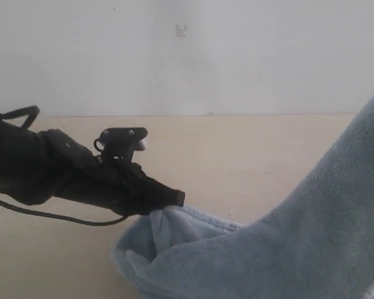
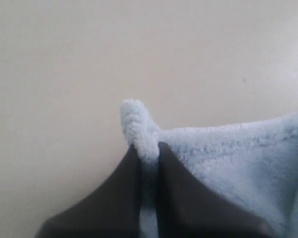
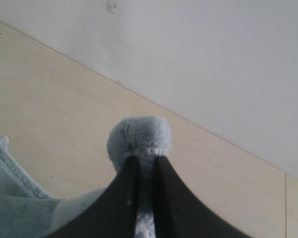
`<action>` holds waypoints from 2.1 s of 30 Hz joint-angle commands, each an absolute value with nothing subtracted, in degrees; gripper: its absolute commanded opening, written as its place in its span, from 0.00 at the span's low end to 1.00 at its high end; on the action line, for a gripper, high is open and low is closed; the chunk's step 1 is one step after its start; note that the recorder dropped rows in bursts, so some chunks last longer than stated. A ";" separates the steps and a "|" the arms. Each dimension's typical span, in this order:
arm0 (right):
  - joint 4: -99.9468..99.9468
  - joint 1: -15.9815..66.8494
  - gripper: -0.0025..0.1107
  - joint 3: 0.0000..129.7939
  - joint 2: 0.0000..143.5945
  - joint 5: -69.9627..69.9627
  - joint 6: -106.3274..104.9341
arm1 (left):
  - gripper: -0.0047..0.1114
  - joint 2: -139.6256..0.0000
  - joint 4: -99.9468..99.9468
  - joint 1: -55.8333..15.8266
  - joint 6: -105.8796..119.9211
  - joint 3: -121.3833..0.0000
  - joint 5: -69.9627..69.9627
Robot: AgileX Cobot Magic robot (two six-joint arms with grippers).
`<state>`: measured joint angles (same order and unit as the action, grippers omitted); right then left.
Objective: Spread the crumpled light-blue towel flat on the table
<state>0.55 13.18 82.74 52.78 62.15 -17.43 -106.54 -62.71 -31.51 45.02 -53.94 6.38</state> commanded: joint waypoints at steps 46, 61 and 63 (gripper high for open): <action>-3.21 13.17 0.09 82.64 40.40 68.64 -10.29 | 0.08 -28.21 12.92 -13.87 -9.10 -48.64 40.79; -19.20 13.17 0.09 72.09 35.00 69.96 -4.06 | 0.08 -21.39 22.68 -13.87 -11.56 -53.95 53.21; -19.91 13.17 0.09 66.54 36.06 69.96 -3.11 | 0.08 -23.07 24.08 -13.87 -13.55 -52.33 51.40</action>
